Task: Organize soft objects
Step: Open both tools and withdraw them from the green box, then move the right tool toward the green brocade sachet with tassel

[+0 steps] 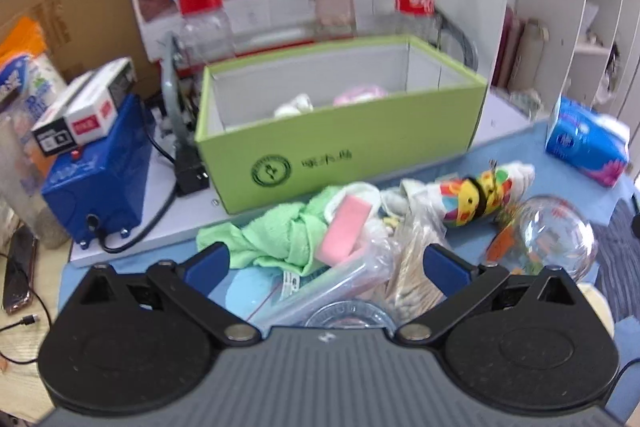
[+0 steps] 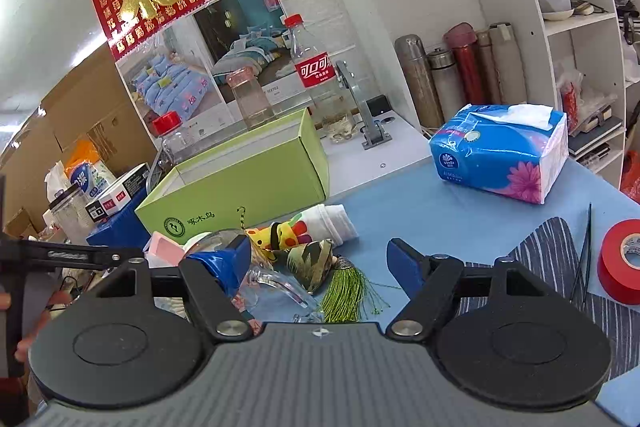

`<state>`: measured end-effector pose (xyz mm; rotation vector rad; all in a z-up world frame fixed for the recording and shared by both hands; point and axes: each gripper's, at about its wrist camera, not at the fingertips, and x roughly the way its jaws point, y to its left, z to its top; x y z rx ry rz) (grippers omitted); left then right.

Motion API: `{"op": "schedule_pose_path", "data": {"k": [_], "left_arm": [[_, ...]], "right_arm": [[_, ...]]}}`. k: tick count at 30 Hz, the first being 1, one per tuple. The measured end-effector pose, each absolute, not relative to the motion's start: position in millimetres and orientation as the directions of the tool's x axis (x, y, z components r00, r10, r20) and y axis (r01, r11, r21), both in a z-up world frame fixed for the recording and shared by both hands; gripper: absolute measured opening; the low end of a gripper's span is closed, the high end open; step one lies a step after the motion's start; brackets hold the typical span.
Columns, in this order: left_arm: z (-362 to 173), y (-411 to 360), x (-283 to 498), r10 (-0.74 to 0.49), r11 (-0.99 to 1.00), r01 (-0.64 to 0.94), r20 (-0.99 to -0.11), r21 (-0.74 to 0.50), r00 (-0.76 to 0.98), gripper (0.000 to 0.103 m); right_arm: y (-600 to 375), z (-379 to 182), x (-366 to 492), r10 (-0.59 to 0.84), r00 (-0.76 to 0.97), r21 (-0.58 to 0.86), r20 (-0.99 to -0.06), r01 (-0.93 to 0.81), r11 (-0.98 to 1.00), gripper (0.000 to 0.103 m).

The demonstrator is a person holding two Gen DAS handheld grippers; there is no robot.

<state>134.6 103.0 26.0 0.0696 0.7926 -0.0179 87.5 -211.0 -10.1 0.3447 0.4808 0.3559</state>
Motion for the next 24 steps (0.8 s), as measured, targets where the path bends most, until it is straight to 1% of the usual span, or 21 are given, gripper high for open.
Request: {"op": "schedule_pose_path", "data": {"k": [2, 5, 9, 11, 13, 15, 18, 22, 24], "left_arm": [[20, 109, 141, 0.044, 0.997, 0.012, -0.728, 0.072, 0.684, 0.103], [19, 134, 137, 0.105, 0.994, -0.080, -0.721, 0.069, 0.685, 0.102], [16, 186, 123, 0.231, 0.962, -0.267, -0.716, 0.065, 0.659, 0.102], [9, 216, 117, 0.318, 0.922, -0.376, -0.730, 0.090, 0.606, 0.102], [4, 240, 106, 0.366, 0.886, -0.456, -0.736, 0.088, 0.570, 0.102], [5, 253, 94, 0.327, 0.885, -0.465, -0.738, 0.020, 0.590, 0.102], [6, 252, 84, 0.229, 0.905, -0.418, -0.741, -0.077, 0.631, 0.102], [0, 239, 83, 0.200, 0.912, -0.398, -0.743, -0.096, 0.638, 0.102], [-6, 236, 86, 0.182, 0.910, -0.398, -0.751, -0.116, 0.634, 0.102]], "right_arm": [[-213, -11, 89, 0.405, 0.828, 0.405, -0.387, -0.242, 0.882, 0.061], [-217, -12, 93, 0.397, 0.830, 0.408, -0.391, -0.230, 0.883, 0.061], [-216, -14, 98, 0.397, 0.828, 0.410, -0.396, -0.227, 0.883, 0.061], [-215, -15, 101, 0.402, 0.823, 0.410, -0.401, -0.231, 0.882, 0.061], [-213, -14, 102, 0.401, 0.822, 0.405, -0.405, -0.232, 0.884, 0.061], [-211, -12, 104, 0.402, 0.820, 0.388, -0.406, -0.244, 0.889, 0.061], [-209, -4, 110, 0.387, 0.823, 0.331, -0.416, -0.260, 0.907, 0.061], [-204, 11, 132, 0.406, 0.801, 0.201, -0.441, -0.352, 0.914, 0.061], [-198, 19, 151, 0.410, 0.773, 0.095, -0.483, -0.420, 0.903, 0.061]]}}
